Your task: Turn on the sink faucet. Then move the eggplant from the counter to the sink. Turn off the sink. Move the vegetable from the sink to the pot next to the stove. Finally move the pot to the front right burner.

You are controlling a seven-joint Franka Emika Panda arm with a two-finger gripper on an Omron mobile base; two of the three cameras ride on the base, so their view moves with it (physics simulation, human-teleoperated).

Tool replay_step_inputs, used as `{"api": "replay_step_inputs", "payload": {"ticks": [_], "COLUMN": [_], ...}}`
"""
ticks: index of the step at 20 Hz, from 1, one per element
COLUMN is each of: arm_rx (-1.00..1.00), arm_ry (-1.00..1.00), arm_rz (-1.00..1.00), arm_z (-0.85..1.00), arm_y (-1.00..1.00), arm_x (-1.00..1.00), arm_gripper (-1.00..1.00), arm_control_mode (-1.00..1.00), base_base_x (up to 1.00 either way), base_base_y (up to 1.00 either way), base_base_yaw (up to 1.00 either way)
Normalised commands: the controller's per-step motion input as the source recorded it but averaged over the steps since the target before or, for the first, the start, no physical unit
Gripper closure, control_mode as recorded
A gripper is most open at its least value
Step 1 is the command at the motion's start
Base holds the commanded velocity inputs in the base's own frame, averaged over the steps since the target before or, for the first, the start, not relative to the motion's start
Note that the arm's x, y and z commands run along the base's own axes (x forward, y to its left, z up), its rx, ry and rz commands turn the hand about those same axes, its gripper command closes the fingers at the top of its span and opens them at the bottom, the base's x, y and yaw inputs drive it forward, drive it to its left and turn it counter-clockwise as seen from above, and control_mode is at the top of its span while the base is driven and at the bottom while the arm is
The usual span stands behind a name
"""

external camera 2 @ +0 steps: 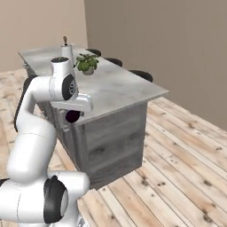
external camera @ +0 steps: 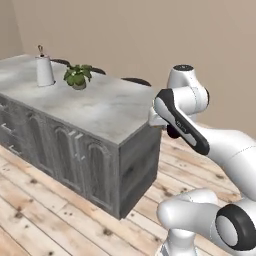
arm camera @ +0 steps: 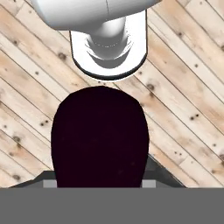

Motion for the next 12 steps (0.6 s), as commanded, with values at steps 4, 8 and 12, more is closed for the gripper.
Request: {"api": "replay_step_inputs", "payload": {"ticks": [4, 8, 12], "arm_rx": [0.00, 0.00, 0.00], "arm_ry": [0.00, 0.00, 0.00], "arm_rz": [0.00, 0.00, 0.00], "arm_z": [0.00, 0.00, 0.00], "arm_y": [0.00, 0.00, 0.00], "arm_x": [0.00, 0.00, 0.00], "arm_gripper": [1.00, 1.00, 1.00], "arm_control_mode": [1.00, 1.00, 1.00], "base_base_x": [-0.35, -0.31, -0.24], "base_base_y": [0.01, 0.15, 0.23], "base_base_yaw": [0.53, 0.53, 0.52]}}
